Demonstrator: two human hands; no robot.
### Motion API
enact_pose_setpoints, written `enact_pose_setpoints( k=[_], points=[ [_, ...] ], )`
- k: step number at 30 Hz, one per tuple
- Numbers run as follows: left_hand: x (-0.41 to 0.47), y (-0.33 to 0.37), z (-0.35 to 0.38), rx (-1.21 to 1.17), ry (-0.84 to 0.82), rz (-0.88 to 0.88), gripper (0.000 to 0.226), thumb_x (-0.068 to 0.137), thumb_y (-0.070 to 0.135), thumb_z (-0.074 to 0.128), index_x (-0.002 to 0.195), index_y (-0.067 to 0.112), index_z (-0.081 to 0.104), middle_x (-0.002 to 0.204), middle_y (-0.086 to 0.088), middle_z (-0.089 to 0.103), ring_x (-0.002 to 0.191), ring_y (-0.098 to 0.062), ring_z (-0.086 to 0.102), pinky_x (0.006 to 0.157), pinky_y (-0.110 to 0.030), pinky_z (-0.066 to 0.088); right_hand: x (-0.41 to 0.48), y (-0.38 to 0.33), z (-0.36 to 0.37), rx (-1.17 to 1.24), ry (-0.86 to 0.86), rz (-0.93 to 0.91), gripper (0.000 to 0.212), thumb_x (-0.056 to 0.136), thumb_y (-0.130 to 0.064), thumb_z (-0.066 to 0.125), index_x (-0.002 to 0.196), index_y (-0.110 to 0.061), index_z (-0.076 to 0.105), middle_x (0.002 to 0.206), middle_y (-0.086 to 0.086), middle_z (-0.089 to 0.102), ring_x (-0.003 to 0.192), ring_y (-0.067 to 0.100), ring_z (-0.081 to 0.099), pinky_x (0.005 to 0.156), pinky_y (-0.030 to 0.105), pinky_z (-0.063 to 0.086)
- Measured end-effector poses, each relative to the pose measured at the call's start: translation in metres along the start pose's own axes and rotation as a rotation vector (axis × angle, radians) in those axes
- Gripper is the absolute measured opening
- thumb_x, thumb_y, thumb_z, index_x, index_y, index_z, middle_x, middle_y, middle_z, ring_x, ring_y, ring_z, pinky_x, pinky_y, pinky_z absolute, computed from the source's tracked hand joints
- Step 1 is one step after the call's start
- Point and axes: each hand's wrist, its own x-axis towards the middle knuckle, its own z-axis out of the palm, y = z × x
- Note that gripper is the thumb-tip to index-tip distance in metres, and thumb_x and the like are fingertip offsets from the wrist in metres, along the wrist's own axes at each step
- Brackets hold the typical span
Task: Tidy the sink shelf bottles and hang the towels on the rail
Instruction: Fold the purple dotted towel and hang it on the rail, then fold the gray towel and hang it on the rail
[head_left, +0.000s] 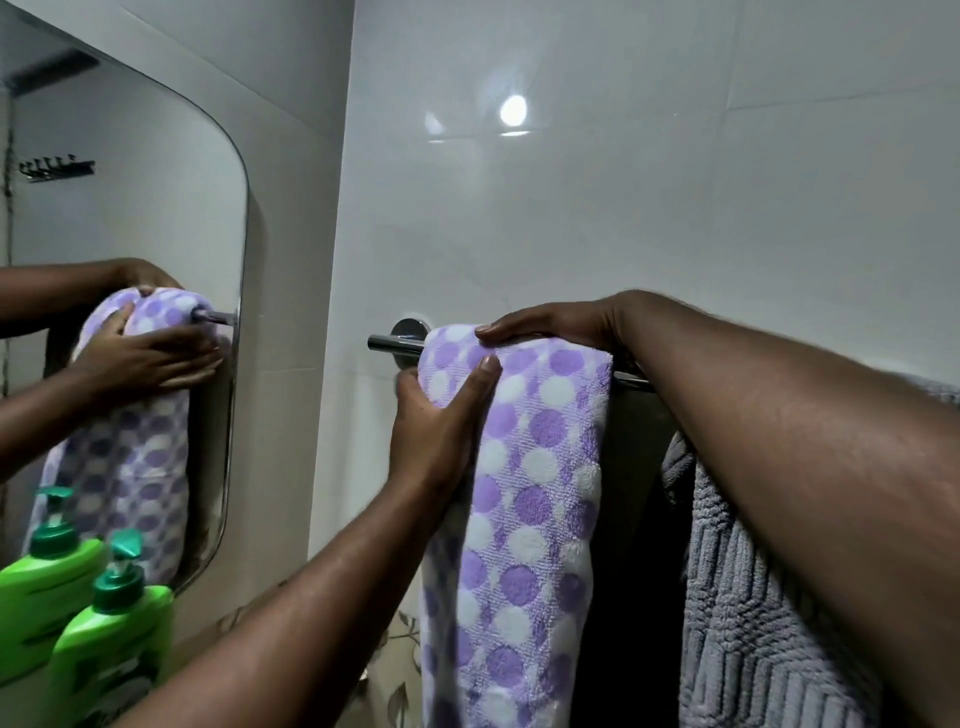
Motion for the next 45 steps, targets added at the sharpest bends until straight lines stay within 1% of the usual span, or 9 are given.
enact_pose_setpoints(
  k=[5, 12, 15, 18, 22, 27, 34, 40, 45],
  points=[
    [0.007, 0.005, -0.014, -0.162, -0.301, 0.006, 0.066, 0.081, 0.048, 0.081, 0.136, 0.024, 0.055, 0.122, -0.003, 0.074, 0.109, -0.023, 0.073, 0.093, -0.046, 0.060, -0.001, 0.000, 0.000, -0.009, -0.009, 0.058, 0.052, 0.086, -0.060, 0.066, 0.109, -0.015, 0.080, 0.106, 0.010, 0.079, 0.089, 0.024, 0.077, 0.074, 0.033, 0.062],
    [0.007, 0.002, -0.036, -0.052, -0.512, 0.020, 0.070, 0.083, 0.038, 0.082, 0.143, 0.030, 0.046, 0.129, 0.002, 0.071, 0.115, -0.020, 0.070, 0.087, -0.030, 0.060, -0.004, 0.005, 0.006, 0.004, -0.017, 0.046, 0.066, 0.080, -0.060, 0.075, 0.126, -0.012, 0.072, 0.133, 0.014, 0.068, 0.127, 0.029, 0.062, 0.113, 0.045, 0.046],
    [0.003, 0.000, -0.045, -0.011, -0.537, -0.007, 0.068, 0.082, 0.036, 0.085, 0.140, 0.028, 0.051, 0.127, 0.000, 0.072, 0.114, -0.022, 0.071, 0.088, -0.034, 0.061, -0.013, 0.001, 0.013, -0.234, 0.317, -0.058, 0.065, 0.063, -0.073, 0.080, 0.093, -0.015, 0.082, 0.101, 0.004, 0.080, 0.097, 0.024, 0.075, 0.094, 0.035, 0.056],
    [-0.001, -0.004, -0.051, -0.021, -0.503, -0.036, 0.068, 0.077, 0.033, 0.089, 0.135, 0.026, 0.054, 0.125, -0.001, 0.073, 0.113, -0.025, 0.071, 0.089, -0.039, 0.061, -0.018, 0.000, 0.016, -0.563, 0.668, -0.235, 0.066, 0.072, -0.082, 0.064, 0.060, -0.017, 0.059, 0.065, -0.001, 0.062, 0.064, 0.019, 0.057, 0.068, 0.032, 0.042],
    [-0.009, -0.006, -0.067, 0.065, -0.550, -0.074, 0.084, 0.063, 0.038, 0.097, 0.130, 0.045, 0.048, 0.127, 0.012, 0.069, 0.114, -0.012, 0.070, 0.090, -0.033, 0.059, -0.037, 0.014, 0.017, -0.798, 0.738, -0.251, 0.070, 0.084, -0.084, 0.041, 0.076, -0.017, 0.060, 0.081, -0.001, 0.068, 0.083, 0.022, 0.064, 0.078, 0.035, 0.047],
    [-0.020, 0.001, -0.070, 0.092, -0.503, -0.067, 0.099, 0.067, 0.025, 0.089, 0.139, 0.053, 0.027, 0.134, 0.006, 0.062, 0.106, -0.001, 0.069, 0.084, -0.025, 0.058, -0.074, 0.037, 0.019, -1.065, 0.841, -0.221, 0.075, 0.071, -0.095, 0.020, 0.122, -0.049, 0.050, 0.119, -0.002, 0.069, 0.107, 0.028, 0.062, 0.078, 0.036, 0.039],
    [-0.067, 0.033, -0.010, 0.540, 0.022, 0.471, 0.069, 0.079, 0.048, 0.062, 0.142, 0.025, 0.044, 0.148, 0.001, 0.046, 0.139, -0.023, 0.043, 0.114, -0.046, 0.033, -0.146, 0.066, 0.008, -1.201, 0.936, 0.046, 0.087, 0.064, -0.099, 0.021, 0.128, -0.047, 0.049, 0.124, 0.001, 0.068, 0.113, 0.030, 0.062, 0.078, 0.037, 0.041],
    [-0.112, 0.035, 0.053, 0.583, -0.202, 0.825, 0.045, 0.084, 0.031, 0.065, 0.126, 0.014, 0.059, 0.132, -0.007, 0.059, 0.123, -0.027, 0.055, 0.102, -0.043, 0.044, -0.184, 0.116, 0.017, -1.057, 1.104, 0.135, 0.081, 0.065, -0.093, 0.049, 0.126, -0.039, 0.052, 0.131, 0.003, 0.064, 0.118, 0.030, 0.060, 0.077, 0.036, 0.041],
    [-0.146, 0.027, 0.120, 0.370, -0.485, 0.291, 0.054, 0.096, 0.040, 0.059, 0.139, 0.012, 0.040, 0.133, -0.012, 0.060, 0.122, -0.030, 0.058, 0.101, -0.044, 0.047, -0.183, 0.129, 0.036, -0.980, 1.197, 0.059, 0.077, 0.072, -0.072, 0.067, 0.133, -0.030, 0.049, 0.135, 0.006, 0.058, 0.128, 0.032, 0.051, 0.099, 0.045, 0.045]
  ],
)
